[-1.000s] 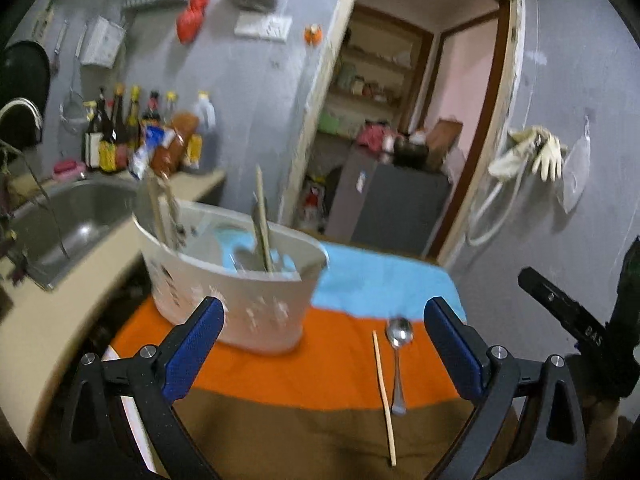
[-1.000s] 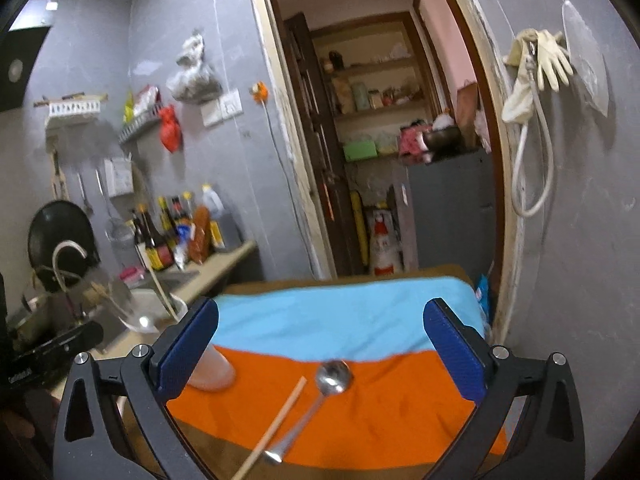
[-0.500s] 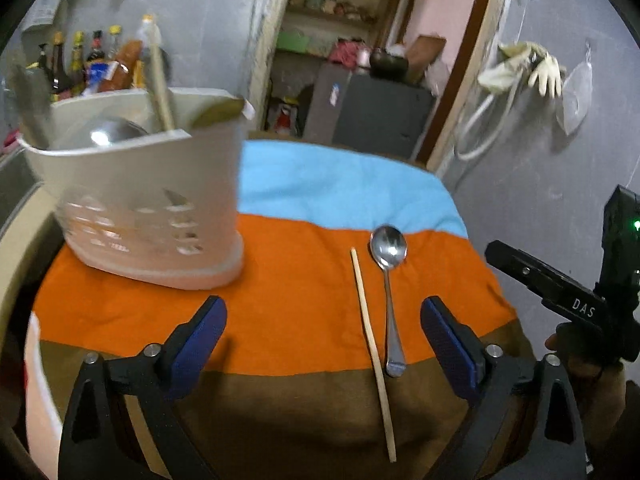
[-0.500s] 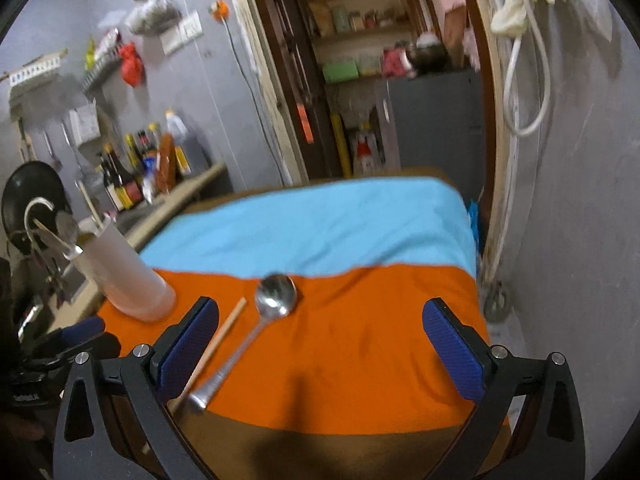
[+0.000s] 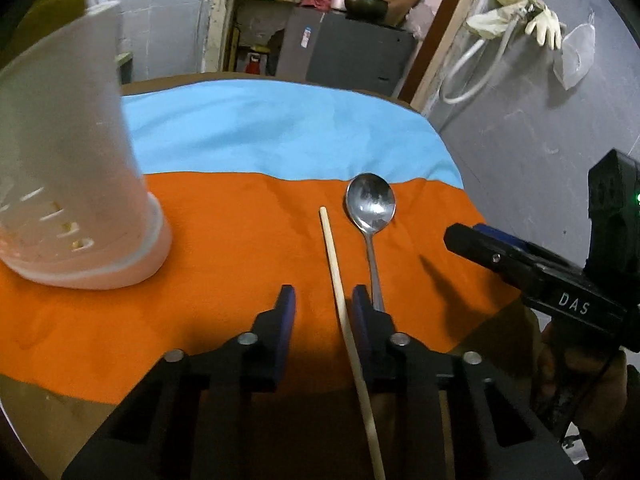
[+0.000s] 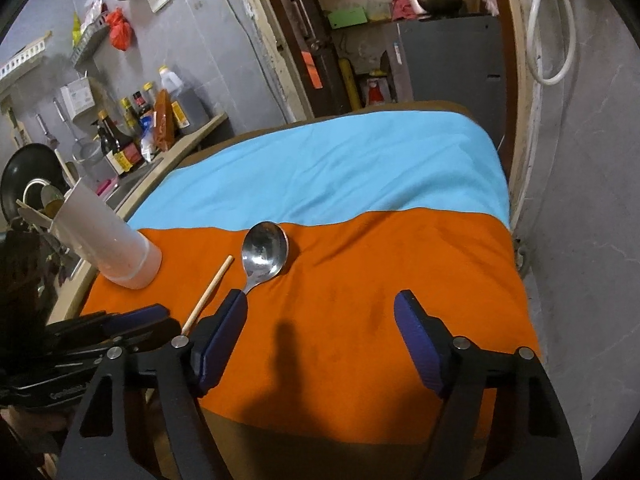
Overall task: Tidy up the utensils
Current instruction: 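Move both tools down toward the chopstick and spoon on the cloth, then close the left tool on the chopstick while the right tool grasps the spoon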
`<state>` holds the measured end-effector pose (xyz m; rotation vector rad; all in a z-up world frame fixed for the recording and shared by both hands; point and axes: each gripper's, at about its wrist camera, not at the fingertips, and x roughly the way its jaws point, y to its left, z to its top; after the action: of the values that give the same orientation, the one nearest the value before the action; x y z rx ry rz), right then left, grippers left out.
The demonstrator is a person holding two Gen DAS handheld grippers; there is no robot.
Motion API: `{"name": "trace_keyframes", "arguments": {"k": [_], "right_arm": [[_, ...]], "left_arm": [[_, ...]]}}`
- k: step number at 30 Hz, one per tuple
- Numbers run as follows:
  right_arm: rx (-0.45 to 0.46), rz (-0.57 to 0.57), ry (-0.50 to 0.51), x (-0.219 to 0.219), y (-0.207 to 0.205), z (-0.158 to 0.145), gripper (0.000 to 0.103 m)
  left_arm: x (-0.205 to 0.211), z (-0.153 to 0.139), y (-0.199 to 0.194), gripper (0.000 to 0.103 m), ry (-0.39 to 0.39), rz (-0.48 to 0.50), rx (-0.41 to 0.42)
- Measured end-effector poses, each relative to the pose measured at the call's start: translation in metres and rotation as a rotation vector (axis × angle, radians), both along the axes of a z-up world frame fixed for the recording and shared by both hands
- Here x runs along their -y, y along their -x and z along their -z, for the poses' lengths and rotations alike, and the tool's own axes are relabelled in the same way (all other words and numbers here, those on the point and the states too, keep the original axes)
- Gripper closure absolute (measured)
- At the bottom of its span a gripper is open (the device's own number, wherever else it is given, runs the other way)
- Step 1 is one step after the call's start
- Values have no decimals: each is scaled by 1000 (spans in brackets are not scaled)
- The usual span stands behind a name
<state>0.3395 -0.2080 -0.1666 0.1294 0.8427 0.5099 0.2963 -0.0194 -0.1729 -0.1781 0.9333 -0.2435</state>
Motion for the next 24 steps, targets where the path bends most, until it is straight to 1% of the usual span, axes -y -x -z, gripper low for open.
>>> {"name": "trace_keyframes", "arguments": {"k": [2,6,7,8,9,17,21,24], "right_arm": [[-9,-10,-1,-2,-5,0,31],[-30,-29,-3,-8,-15,1,34],[-34,-33,-3,-9,-17,2,34],[-39,-38,-4,-10,-19,2,35],[-44,-41,-5,-12,-20,2,36],[-74,-56,-5,-26,-30,4,36],[-107,-63,22,-42,-39,8,36],[-107,-59,55,-56,-44,9,36]], "left_arm": [[4,1,-3,85,-26,15,-7],[16,4,-5,89,-118,58,-13],[21,5,-5,92,-157,75,-9],[24,5,-5,98,-175,84,-7],[26,6,-5,98,-185,87,-7],[18,8,4,100,-196,24,15],[11,6,15,100,-215,11,24],[8,6,23,100,-228,-4,32]]}}
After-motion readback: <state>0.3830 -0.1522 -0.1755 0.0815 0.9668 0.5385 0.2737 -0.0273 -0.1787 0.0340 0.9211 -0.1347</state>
